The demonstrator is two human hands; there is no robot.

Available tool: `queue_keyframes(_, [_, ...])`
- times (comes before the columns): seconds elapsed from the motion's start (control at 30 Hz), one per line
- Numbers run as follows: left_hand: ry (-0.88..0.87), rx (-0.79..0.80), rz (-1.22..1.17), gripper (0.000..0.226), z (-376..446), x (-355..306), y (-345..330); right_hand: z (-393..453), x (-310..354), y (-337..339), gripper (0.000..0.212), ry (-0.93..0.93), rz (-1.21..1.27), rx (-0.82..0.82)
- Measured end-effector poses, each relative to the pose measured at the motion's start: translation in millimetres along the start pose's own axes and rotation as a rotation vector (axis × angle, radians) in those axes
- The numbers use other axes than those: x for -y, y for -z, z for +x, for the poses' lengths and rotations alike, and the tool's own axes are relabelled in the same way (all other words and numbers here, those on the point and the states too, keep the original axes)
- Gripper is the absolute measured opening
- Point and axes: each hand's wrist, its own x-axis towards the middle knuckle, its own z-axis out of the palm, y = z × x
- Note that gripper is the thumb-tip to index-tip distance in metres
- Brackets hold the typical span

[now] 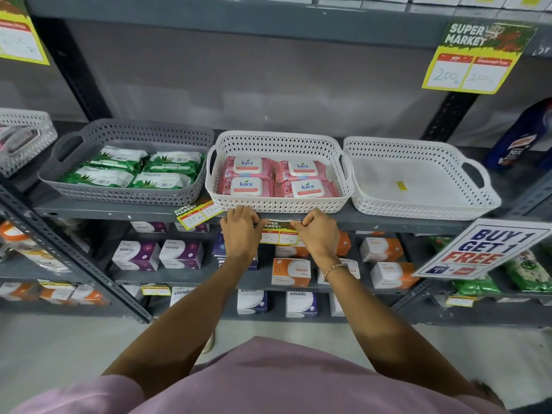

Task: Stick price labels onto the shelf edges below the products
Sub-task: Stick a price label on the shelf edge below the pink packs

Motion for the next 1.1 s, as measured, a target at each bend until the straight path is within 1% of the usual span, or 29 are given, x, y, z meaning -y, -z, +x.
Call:
queue_keyframes(0.13, [-0.282,0.008,0.097,0.008,-2.3,2.2,-3.5,-1.8,-2.9,-5.8,0.022,0.140,-0.111,0.085])
queue_keyframes(0.17, [-0.338,0.010,0.118,0.010,-2.9,3.9,-5.0,-2.2,-3.6,-7.6,0.024,0.173,-0.128,0.100])
queue_keyframes(0.27, [-0.478,-0.007,0.170,0.024,-2.2,11.3,-9.2,-2.0,-3.6,-11.4,0.030,0.242,-0.153,0.112])
queue_keyframes(0.37, [-0.571,-0.047,0.219,0.024,-0.5,11.8,-6.9,-1.5,-3.8,-13.5,0.037,0.266,-0.167,0.096])
queue_keyframes(0.47, [-0.606,-0.039,0.267,0.018,1.5,10.2,-5.5,-0.8,-1.8,-16.9,0.040,0.264,-0.193,0.086])
queue_keyframes(0.53, [-0.595,0.017,0.335,0.015,4.5,6.3,-5.6,0.1,1.4,-18.7,0.041,0.265,-0.229,0.079])
queue_keyframes(0.6, [-0.579,0.087,0.399,0.018,7.4,0.1,-4.2,1.3,2.5,-19.8,0.040,0.273,-0.283,0.068])
queue_keyframes(0.67, [-0.570,0.122,0.439,0.021,9.1,-6.3,0.4,1.0,1.9,-20.1,0.039,0.280,-0.326,0.058])
queue_keyframes(0.83, [-0.604,0.134,0.372,0.024,18.4,-6.1,10.1,6.2,1.4,-20.0,0.037,0.312,-0.348,0.069])
queue_keyframes(0.97, [-0.666,0.156,0.333,0.024,18.0,0.0,14.3,15.4,-9.9,-8.3,0.037,0.412,-0.324,0.091])
queue_keyframes(1.1, [-0.709,0.154,0.322,0.039,23.0,7.0,15.7,28.5,-22.1,3.8,0.029,0.420,-0.259,0.107])
